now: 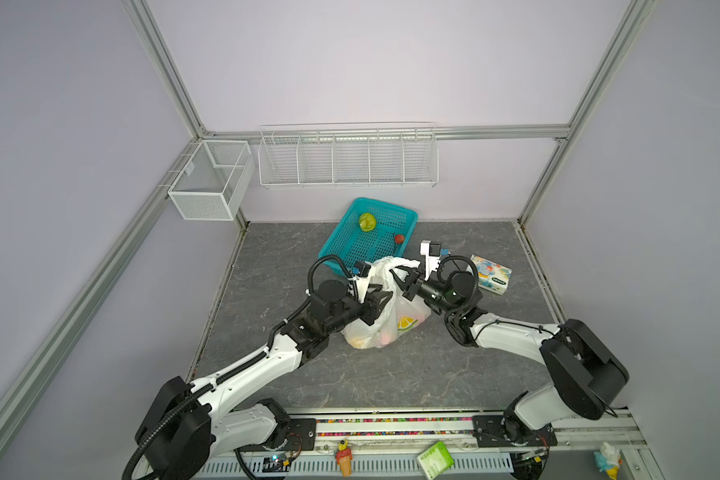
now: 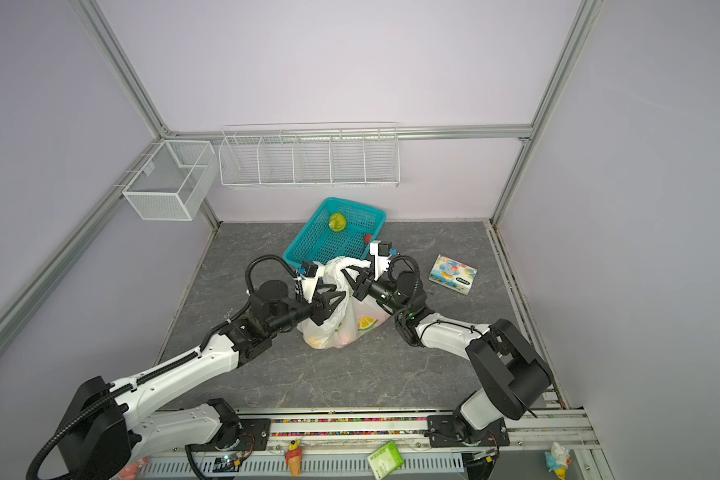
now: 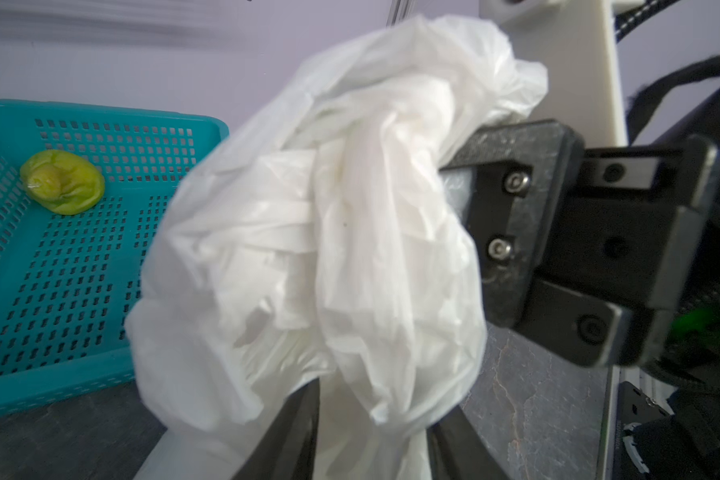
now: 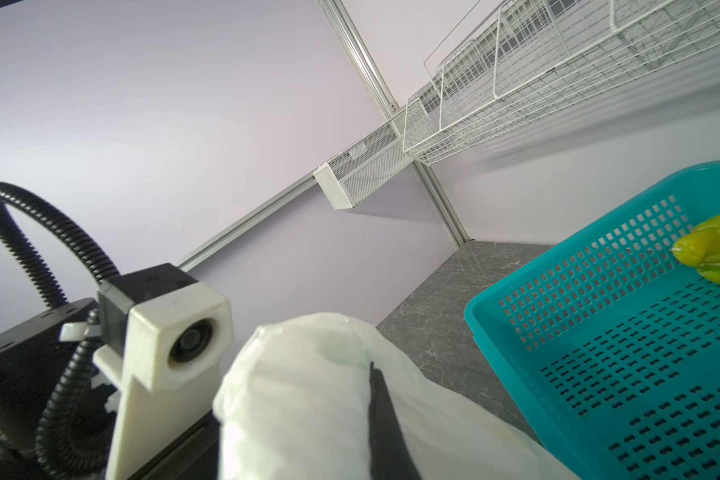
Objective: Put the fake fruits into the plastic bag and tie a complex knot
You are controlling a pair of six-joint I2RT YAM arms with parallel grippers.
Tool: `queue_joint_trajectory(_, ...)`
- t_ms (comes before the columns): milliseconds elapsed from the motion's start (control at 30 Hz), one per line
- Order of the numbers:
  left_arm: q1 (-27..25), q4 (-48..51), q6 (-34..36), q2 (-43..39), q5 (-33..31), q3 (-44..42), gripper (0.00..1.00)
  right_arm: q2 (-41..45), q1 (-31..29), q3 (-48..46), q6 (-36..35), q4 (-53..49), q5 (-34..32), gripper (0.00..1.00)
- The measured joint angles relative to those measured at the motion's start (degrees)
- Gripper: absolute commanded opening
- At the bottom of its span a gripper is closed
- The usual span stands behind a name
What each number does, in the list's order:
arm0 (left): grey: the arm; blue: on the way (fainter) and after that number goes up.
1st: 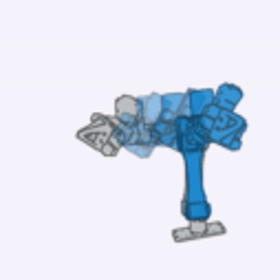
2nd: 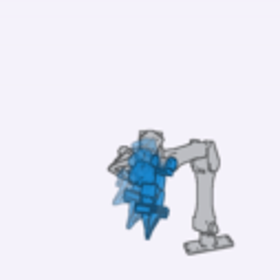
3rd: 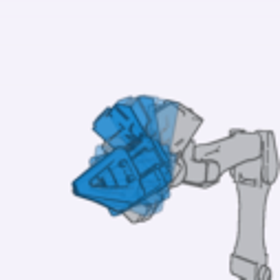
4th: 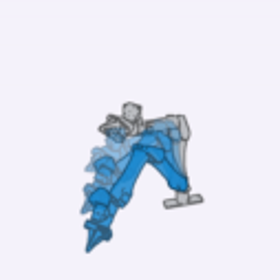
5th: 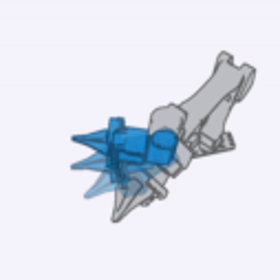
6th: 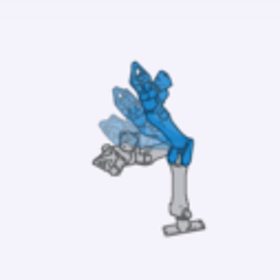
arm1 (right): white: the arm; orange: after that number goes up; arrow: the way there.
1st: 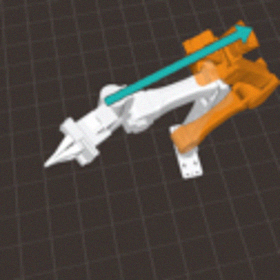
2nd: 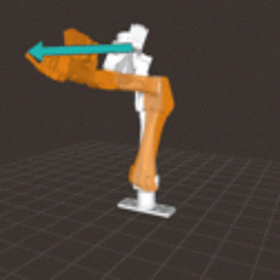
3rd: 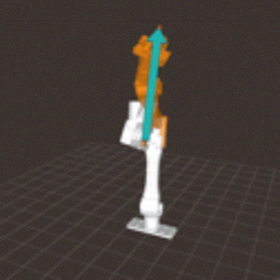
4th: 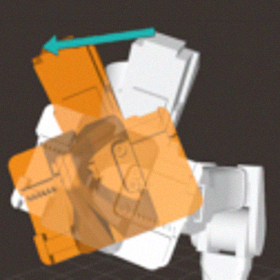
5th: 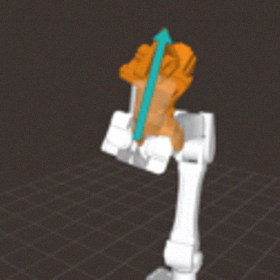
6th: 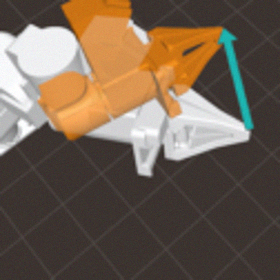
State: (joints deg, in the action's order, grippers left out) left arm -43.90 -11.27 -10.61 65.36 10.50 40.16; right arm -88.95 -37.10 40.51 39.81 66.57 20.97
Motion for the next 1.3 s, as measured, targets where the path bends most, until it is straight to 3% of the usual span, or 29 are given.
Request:
queue_joint_trajectory(300, 0.68, 8.66, 0.07, -6.32, -1.25, 0.20, 0.64, -1.51, 0.11, 0.02, -0.07, 1.77, 2.89, 0.07)
queue_joint_trajectory(400, 3.34, 13.44, -0.61, -7.87, -0.13, 1.51, 0.76, -1.53, 0.11, 0.15, -0.46, 1.55, 3.17, 0.07)
queue_joint_trajectory(500, 6.95, 18.25, -1.51, -9.20, 2.03, 4.39, 0.78, -1.68, 0.11, 0.59, -0.85, 1.40, 3.54, 0.07)
queue_joint_trajectory(567, 8.33, 21.27, -1.57, -10.25, 2.99, 6.67, 0.73, -1.70, 0.11, 0.83, -1.07, 1.14, 3.82, 0.07)
queue_joint_trajectory(700, 8.66, 24.85, -0.94, -12.15, 3.80, 9.90, 0.47, -1.70, 0.11, 1.36, -1.51, 0.28, 4.17, 0.07)
queue_joint_trajectory(967, 8.46, 22.56, -2.89, -7.56, 8.68, 8.24, 0.15, -1.70, -0.22, 2.60, -1.22, -1.73, 3.21, 0.07)
queue_joint_trajectory(1133, 5.42, 16.22, -4.11, -2.12, 8.83, 7.78, 0.04, -1.70, -1.38, 2.71, -0.72, -2.10, 1.27, 0.07)
queue_joint_trajectory(1300, 2.99, 7.56, -5.42, 3.96, 8.68, 7.76, 0.06, -1.70, -1.66, 2.71, -0.09, -2.21, -0.15, 0.07)
